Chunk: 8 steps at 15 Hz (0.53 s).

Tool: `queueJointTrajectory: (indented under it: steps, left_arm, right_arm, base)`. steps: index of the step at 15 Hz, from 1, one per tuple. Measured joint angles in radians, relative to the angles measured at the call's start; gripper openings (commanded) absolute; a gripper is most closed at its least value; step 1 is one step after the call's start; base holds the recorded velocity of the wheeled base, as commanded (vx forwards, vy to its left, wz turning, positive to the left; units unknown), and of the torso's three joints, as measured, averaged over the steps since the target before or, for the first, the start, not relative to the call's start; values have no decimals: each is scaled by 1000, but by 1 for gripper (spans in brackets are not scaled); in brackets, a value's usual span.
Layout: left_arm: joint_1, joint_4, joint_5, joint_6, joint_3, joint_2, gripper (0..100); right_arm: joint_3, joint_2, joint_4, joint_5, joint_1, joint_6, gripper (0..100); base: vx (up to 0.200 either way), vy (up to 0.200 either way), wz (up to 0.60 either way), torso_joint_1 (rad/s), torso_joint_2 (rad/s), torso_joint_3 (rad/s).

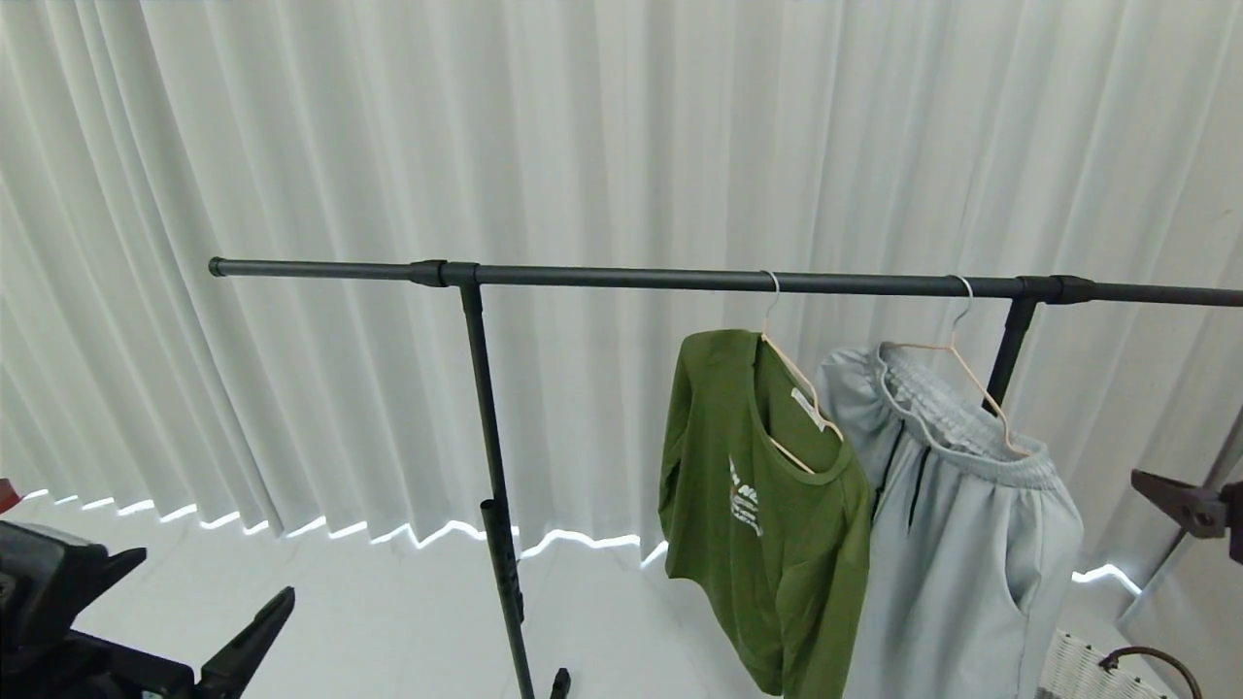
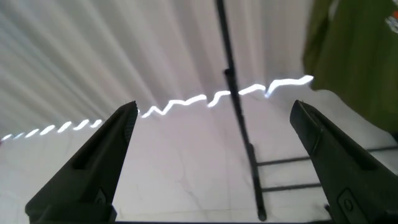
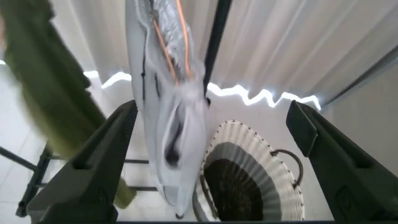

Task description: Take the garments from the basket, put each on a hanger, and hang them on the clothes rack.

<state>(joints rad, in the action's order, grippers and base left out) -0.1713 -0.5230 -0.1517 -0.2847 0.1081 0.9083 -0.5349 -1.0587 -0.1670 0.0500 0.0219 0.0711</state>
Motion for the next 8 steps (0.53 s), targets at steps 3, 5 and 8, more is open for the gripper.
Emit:
queueJointTrajectory:
  steps: [3,5,8]
  left_arm:
    - [35,14,-124,-1,-18,-104,100]
    - [53,66,-184,-1,-27,-182,100]
    - [76,224,-241,-1,-20,-314,100]
  right_arm:
    - [49,137,107,3,-7,2,100]
    - [72,233,197,4,-9,10,100]
    - [91,369,347,6,-11,27,100]
  base:
    - [-200,0,0,2,4,2]
    - [-200,0,0,5,2,7]
    - [-200,0,0,4,-1,7]
